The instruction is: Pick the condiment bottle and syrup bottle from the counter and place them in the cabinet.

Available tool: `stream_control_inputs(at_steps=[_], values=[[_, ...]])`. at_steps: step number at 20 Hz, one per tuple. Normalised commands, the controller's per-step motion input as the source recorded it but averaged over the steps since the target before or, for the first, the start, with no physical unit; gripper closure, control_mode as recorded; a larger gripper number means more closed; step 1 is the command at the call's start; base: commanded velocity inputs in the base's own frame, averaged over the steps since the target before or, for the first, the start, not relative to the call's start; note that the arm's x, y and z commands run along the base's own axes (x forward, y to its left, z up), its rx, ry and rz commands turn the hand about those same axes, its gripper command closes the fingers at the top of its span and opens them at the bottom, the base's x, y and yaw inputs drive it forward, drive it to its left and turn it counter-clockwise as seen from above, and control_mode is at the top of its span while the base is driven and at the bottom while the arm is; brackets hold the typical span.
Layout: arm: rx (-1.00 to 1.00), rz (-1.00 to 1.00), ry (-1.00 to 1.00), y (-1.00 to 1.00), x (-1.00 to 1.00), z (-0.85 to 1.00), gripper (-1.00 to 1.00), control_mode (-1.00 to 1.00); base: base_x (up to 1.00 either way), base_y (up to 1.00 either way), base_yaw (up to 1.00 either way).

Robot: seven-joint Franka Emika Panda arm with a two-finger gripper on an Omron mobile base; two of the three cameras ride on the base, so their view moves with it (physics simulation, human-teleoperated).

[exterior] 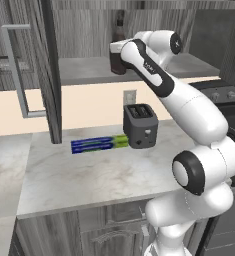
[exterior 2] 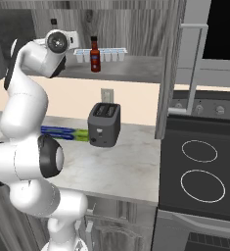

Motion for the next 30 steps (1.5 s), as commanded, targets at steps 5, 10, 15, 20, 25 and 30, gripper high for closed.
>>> stream_control_inputs(at_steps=[5, 10, 15, 20, 25, 30], values=[[0.00, 0.00, -0.09, 0.00, -0.34, 0.00, -1.00, -1.00, 0.00, 0.00, 0.00], [-0.01, 0.00, -0.08, -0.01, -0.93, -0.05, -1.00, -1.00, 0.00, 0.00, 0.00], [0.00, 0.00, -0.07, -0.11, -1.00, -0.11, -1.00, -1.00, 0.00, 0.00, 0.00], [0.00, 0.00, -0.01, -0.17, -0.95, -0.27, -1.00, -1.00, 0.00, 0.00, 0.00], [0.00, 0.00, 0.01, -0.16, -0.74, -0.52, -1.00, -1.00, 0.00, 0.00, 0.00], [0.00, 0.00, 0.08, -0.08, -0.53, -0.71, -1.00, -1.00, 0.00, 0.00, 0.00]])
